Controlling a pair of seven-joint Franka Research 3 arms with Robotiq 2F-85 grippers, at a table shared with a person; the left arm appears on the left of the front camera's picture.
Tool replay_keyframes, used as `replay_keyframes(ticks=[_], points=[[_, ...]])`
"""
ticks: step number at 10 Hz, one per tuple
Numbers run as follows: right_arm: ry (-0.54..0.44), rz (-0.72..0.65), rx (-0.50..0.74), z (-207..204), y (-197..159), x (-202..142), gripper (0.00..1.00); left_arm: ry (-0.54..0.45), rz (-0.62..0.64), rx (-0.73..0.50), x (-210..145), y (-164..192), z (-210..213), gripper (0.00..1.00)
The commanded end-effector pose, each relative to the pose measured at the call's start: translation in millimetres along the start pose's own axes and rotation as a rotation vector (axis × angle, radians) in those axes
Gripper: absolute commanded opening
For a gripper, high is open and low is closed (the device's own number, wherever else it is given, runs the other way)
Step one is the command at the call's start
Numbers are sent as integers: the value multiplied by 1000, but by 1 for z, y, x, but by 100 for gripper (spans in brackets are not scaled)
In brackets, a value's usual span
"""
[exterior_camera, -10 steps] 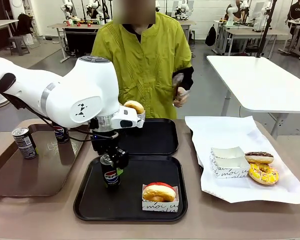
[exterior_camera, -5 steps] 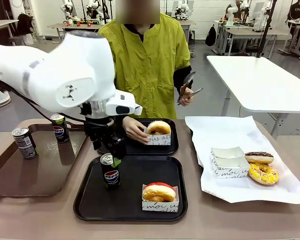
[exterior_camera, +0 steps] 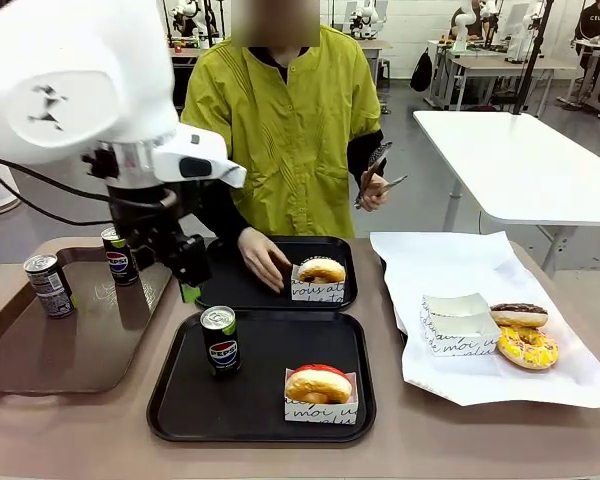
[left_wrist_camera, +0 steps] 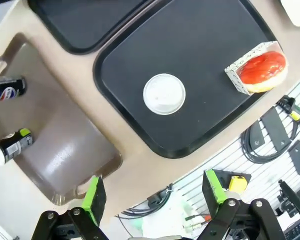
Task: Set up donuts and drinks on trays.
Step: Pick up one Pepsi coke and place it on the Flat Tray.
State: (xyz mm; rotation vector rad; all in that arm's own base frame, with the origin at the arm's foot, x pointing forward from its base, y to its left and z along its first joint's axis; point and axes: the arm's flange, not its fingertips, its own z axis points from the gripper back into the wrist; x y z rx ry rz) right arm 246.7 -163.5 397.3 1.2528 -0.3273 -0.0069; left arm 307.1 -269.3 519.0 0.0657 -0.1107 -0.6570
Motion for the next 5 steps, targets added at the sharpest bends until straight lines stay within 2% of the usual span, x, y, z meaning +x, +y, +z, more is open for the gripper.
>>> replay_keyframes(ticks=[1,3,4,5], points=[[-17,19,23,0,0,3,100,-51,60,-60,-15,22,1,100],[-17,19,23,0,0,3,100,-111,175,-60,-29,32,-4,100],[-17,19,23,0,0,3,100,-35,73,-38,-13,24,9,100],[-17,19,23,0,0,3,100,-35,73,-38,-13,24,9,100]])
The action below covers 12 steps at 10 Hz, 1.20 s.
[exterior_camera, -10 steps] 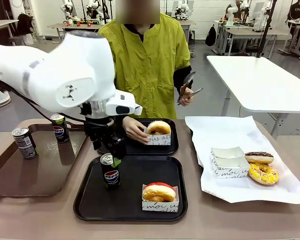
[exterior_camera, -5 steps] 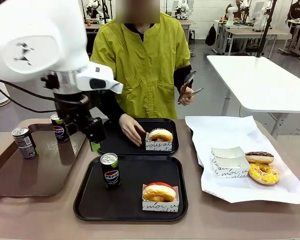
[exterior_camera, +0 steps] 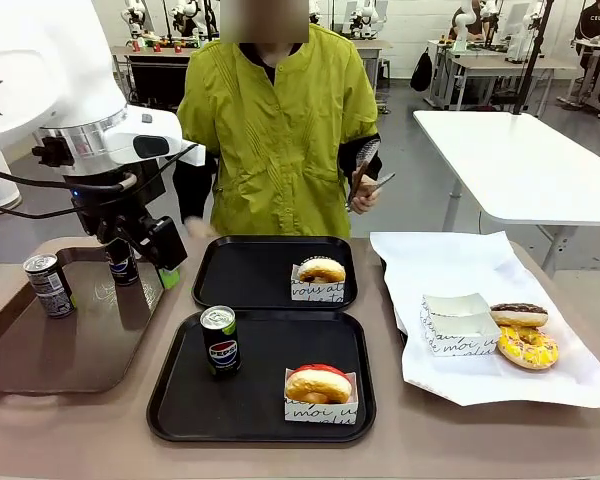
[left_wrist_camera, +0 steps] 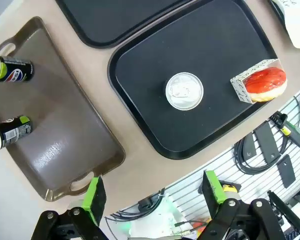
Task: Set up donuts and drinks on trays.
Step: Pick up one Pepsi coke from the Handle tray and place it on the Flat Tray without a Pepsi coke.
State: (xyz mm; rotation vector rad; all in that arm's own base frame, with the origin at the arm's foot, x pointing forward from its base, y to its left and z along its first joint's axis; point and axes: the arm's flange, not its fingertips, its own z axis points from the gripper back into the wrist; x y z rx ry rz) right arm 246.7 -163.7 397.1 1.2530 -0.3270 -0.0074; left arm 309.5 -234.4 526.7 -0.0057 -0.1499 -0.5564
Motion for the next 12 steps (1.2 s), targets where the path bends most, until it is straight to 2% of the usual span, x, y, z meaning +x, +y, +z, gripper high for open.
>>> replay_keyframes(ticks=[1,6,7,8,10,12], points=[[-17,19,23,0,0,3,100,21,-32,11,6,-6,2,100],[-17,19,23,0,0,3,100,13,-20,5,3,-8,-1,100],[-17,19,23,0,0,3,100,-50,34,62,16,16,8,100],[-17,19,23,0,0,3,100,-39,107,46,28,53,14,100],[-17,19,23,0,0,3,100,-32,173,92,51,138,20,100],[-17,19,23,0,0,3,100,-42,304,117,28,204,18,100]])
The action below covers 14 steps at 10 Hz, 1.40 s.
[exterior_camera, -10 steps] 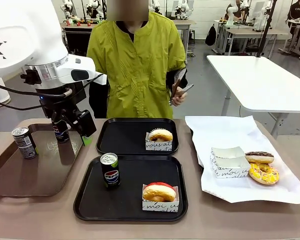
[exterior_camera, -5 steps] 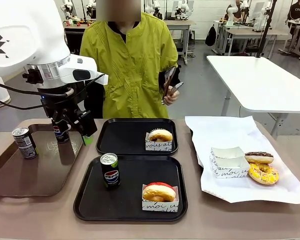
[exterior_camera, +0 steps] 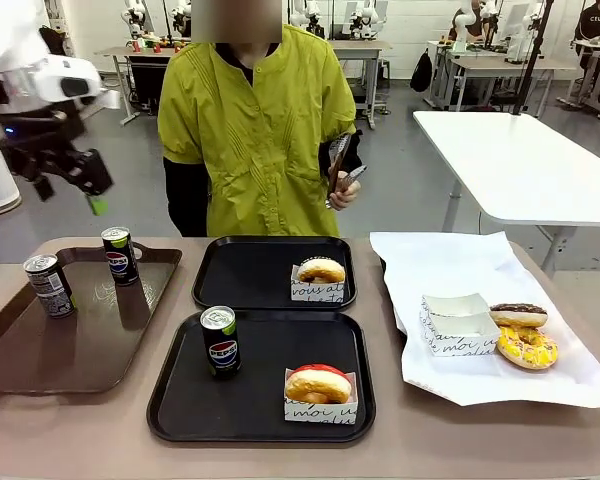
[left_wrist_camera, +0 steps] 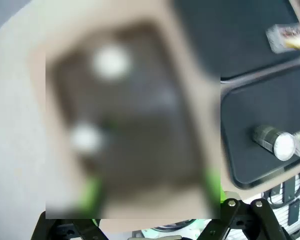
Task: Set up donuts and drinks on trays.
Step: Pick up one Pepsi coke from the Handle tray and place it on the Flat Tray without a Pepsi coke.
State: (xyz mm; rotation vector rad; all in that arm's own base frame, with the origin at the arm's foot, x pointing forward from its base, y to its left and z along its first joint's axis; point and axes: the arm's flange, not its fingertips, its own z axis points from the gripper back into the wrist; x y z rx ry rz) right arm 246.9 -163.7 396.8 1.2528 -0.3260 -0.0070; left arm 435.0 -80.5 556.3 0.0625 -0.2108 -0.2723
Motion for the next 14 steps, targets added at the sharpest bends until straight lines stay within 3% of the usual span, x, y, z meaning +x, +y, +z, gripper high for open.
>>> replay_keyframes(ticks=[1,3,5,12,14], points=[[-18,19,23,0,1,3,100,5,79,19,14,33,-5,100],[-18,19,23,0,1,3,100,56,189,11,9,76,-15,100],[-18,19,23,0,1,3,100,70,259,-7,-12,97,-25,100],[-18,19,23,0,1,3,100,63,225,-6,-6,97,-27,100],[-18,19,23,0,1,3,100,117,249,-25,-8,122,-62,100]])
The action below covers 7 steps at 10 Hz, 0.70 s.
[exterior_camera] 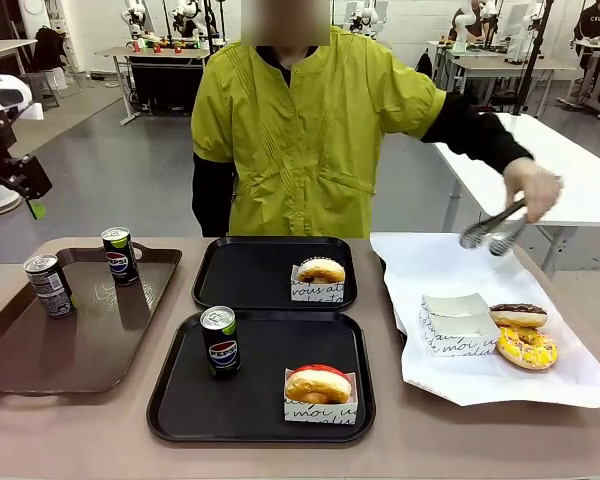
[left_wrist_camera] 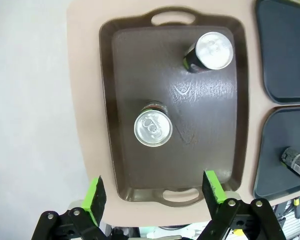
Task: Set up donuts and drinks on trays.
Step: Pick up one Pepsi coke from the Handle tray and place it on the Flat Tray without a Pepsi coke.
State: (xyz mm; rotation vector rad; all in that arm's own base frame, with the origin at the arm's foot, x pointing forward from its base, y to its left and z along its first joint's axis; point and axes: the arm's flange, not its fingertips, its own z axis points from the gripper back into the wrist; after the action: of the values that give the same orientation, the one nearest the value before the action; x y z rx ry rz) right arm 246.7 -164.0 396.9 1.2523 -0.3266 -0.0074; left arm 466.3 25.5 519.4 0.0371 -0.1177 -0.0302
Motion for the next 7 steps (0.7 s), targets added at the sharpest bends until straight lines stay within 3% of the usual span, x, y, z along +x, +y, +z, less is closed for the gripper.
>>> replay_keyframes(ticks=[1,7], points=[[-17,19,24,-1,1,3,100,34,17,-16,2,20,-28,100],[-17,19,24,-1,1,3,100,24,10,-85,-1,12,-66,100]])
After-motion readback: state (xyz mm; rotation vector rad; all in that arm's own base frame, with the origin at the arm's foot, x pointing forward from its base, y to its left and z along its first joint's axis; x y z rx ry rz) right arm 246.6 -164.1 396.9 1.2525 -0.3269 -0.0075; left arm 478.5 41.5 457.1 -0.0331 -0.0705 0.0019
